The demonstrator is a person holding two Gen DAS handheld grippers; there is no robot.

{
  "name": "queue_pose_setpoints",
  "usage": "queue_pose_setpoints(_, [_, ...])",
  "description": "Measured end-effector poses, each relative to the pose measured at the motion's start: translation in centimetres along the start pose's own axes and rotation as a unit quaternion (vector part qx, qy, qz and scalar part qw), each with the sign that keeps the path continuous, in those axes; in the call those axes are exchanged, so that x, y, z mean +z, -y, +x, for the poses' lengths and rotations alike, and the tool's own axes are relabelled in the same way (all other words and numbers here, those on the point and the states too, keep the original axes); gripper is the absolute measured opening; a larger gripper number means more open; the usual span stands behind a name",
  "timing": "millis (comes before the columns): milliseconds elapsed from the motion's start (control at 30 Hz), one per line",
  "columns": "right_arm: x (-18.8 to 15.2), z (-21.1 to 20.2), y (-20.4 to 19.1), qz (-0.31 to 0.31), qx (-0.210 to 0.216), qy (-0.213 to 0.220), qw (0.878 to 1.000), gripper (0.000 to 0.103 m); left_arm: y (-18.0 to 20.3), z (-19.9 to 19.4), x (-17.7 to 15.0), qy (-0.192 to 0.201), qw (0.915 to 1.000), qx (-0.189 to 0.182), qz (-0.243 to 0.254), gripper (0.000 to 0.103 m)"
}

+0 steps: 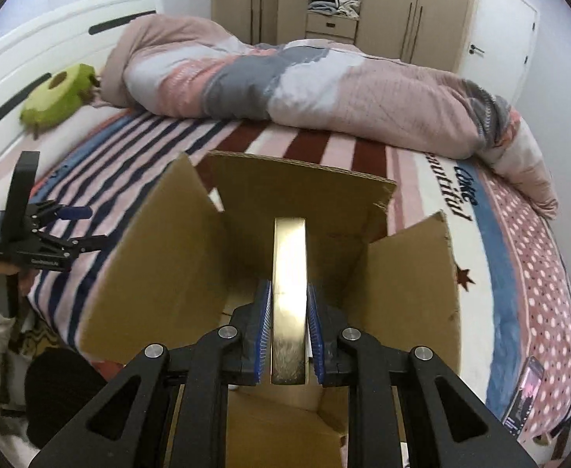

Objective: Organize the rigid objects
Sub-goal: 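Carry the gold bar over the box and open the right gripper, then grasp the white spray bottle with the left gripper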

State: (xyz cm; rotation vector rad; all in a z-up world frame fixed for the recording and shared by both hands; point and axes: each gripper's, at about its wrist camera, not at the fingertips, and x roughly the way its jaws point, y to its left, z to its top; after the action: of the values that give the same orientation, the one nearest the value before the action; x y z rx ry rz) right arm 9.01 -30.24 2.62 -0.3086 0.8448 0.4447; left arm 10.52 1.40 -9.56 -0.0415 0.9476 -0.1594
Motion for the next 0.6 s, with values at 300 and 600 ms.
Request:
queue_pose_setpoints(300, [1.6,-2.2,-5.9,-0.044,0.094,0.064,0.992,0.014,0.4,0.6,-1.1,0.001,0.9995,-0.033,0.005,0.082])
queue_pose_setpoints(600, [2.8,-1.1,-11.6,-0.082,0.122,0.065,0.987,0.014,1.7,3.2,-0.8,0.004,0.9945,-0.082,0.065,0.079])
